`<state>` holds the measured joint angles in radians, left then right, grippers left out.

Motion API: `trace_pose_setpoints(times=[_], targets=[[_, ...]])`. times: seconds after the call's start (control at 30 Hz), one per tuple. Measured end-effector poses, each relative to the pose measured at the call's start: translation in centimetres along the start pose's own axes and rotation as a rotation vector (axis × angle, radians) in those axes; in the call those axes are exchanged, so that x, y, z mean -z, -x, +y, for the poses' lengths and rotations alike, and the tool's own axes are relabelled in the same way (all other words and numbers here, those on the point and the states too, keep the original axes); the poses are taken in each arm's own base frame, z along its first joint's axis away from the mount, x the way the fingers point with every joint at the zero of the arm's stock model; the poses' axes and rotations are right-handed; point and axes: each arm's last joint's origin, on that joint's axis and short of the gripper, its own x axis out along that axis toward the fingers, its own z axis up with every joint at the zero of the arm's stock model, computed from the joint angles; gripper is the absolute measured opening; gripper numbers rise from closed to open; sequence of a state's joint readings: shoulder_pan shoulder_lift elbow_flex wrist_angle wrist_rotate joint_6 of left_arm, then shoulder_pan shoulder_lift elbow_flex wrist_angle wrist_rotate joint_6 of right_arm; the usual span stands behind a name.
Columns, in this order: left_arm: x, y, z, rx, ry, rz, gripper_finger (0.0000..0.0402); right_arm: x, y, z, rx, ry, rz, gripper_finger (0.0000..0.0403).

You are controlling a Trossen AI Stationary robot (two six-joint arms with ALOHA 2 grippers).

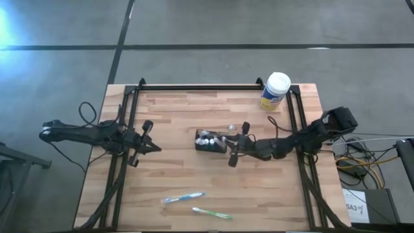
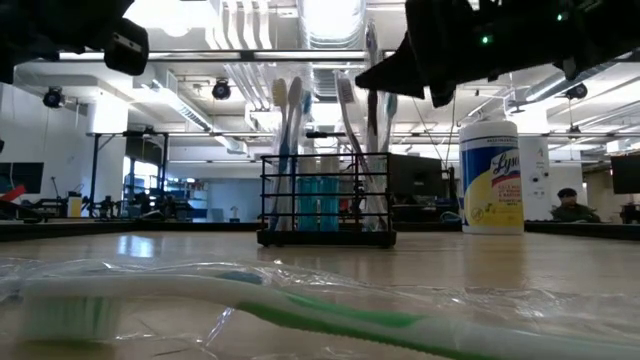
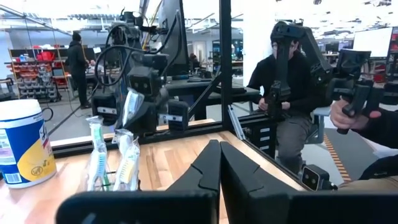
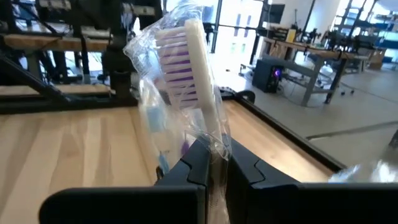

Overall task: Pick & Place toothbrushing station
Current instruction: Put the violet toothbrush into the wire organizer, then put the blue toothbrush into the wire organizer

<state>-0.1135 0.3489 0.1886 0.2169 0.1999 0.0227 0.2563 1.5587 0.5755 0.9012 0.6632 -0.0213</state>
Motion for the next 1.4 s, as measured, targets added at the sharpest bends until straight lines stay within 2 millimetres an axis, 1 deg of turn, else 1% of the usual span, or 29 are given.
trace_pose_setpoints(times=[0.33,0.53,0.7,0.93,1.17,1.3,1.4], targets=[[0.0,0.0,0.0,-0.011,0.009,0.004,0.0019,2.7,-0.8,0.5,0.040,-0.064,0.065,0.0013],[0.1,0.0,0.0,-0.011,0.011,0.010,0.0008,4.2,-1.1,0.7,0.062,-0.057,0.096,0.0013],[0.2,0.0,0.0,-0.012,0.013,0.019,0.0006,4.7,-1.3,0.9,0.065,-0.051,0.102,0.0017],[0.2,0.0,0.1,-0.019,0.026,0.023,0.0020,4.9,-1.2,0.8,0.066,-0.035,0.120,0.0062],[0.3,-0.1,0.1,-0.019,0.030,0.031,0.0014,4.4,-1.4,1.0,0.058,-0.048,0.103,0.0117],[0.3,0.0,0.1,-0.019,0.029,0.031,0.0014,3.5,-1.6,1.1,0.054,-0.066,0.075,0.0148],[0.3,0.0,0.1,-0.019,0.029,0.030,0.0013,2.8,-1.5,1.1,0.050,-0.043,0.054,0.0165]])
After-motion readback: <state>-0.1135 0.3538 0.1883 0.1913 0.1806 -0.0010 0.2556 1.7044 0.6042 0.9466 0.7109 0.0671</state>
